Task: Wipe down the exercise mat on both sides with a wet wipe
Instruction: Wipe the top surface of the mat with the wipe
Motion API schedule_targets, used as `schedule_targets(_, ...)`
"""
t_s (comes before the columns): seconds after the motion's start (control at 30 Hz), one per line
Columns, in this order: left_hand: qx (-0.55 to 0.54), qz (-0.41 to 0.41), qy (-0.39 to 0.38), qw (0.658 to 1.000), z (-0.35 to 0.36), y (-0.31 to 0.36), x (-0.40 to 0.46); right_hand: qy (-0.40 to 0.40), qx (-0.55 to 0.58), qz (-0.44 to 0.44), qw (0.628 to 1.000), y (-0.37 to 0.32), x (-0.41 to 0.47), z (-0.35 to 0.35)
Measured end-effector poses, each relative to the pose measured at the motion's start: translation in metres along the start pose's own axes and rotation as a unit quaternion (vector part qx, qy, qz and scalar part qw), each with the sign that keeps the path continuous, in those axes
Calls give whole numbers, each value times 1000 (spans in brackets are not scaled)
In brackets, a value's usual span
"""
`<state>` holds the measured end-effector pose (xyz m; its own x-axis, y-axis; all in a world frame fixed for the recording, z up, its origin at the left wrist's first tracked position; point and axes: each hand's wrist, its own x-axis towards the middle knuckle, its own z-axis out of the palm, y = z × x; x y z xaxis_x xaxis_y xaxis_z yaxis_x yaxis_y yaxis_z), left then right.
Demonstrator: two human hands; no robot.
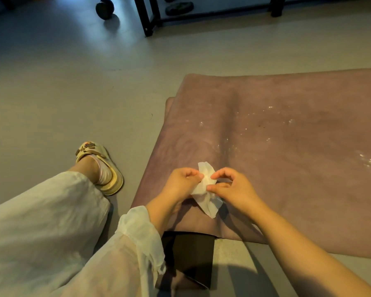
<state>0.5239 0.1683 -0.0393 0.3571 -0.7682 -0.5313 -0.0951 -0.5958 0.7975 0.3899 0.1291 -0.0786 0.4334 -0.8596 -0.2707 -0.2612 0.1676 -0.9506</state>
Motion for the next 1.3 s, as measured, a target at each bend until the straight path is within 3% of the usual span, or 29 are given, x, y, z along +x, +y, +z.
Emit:
schedule_targets(0.13, -22, -7, 32, 999, 2, -2, 2, -29, 5, -34, 999, 0, -3, 4)
schedule_targets(0.23, -10, 27, 42, 999, 4, -5, 3, 25, -12, -66, 997, 1, 0, 7)
schedule_targets(0.37, -52, 33, 41, 997, 3, -4, 3, 52, 88, 14, 995, 3, 5, 2)
schedule_targets(0.47, -19, 22, 33, 999, -8, -8, 6, 69, 175, 82, 979, 5, 7, -5)
schedule_targets(0.6, -83, -66, -5, 994, -27, -11, 8, 59, 172, 124, 975, 8, 11, -6)
schedule_targets(0.67, -50, -83, 5, 995, -40, -8, 11, 50, 158, 130, 978, 10, 14, 0)
schedule_targets(0.7, -10, -70, 34, 997, -47, -8, 13, 50, 150, 132, 978, 11, 16, 4)
schedule_targets(0.77, 104, -3, 176, 979, -60, -13, 18, 63, 123, 139, 981, 14, 19, 12)
schedule_targets(0.83, 200, 104, 341, 912, -62, -24, 16, 83, 91, 142, 982, 19, 22, 18)
schedule_targets(0.87, 222, 161, 361, 891, -53, -29, 11, 91, 65, 138, 984, 23, 23, 20)
schedule_targets(0.93, 281, 226, 258, 897, -21, -40, 7, 97, -11, 113, 989, 29, 23, 22)
schedule_targets(1.0, 403, 182, 113, 890, 13, -57, 12, 105, -30, 74, 991, 34, 20, 22)
schedule_targets(1.07, 478, 111, 48, 870, 28, -74, 24, 112, -15, 51, 992, 39, 16, 23)
schedule_targets(1.17, 465, 26, 61, 883, 16, -103, 35, 124, -79, 43, 988, 50, 13, 23)
schedule_targets(1.3, 519, -31, 147, 841, -34, -147, 29, 107, -178, 27, 978, 66, 5, 20)
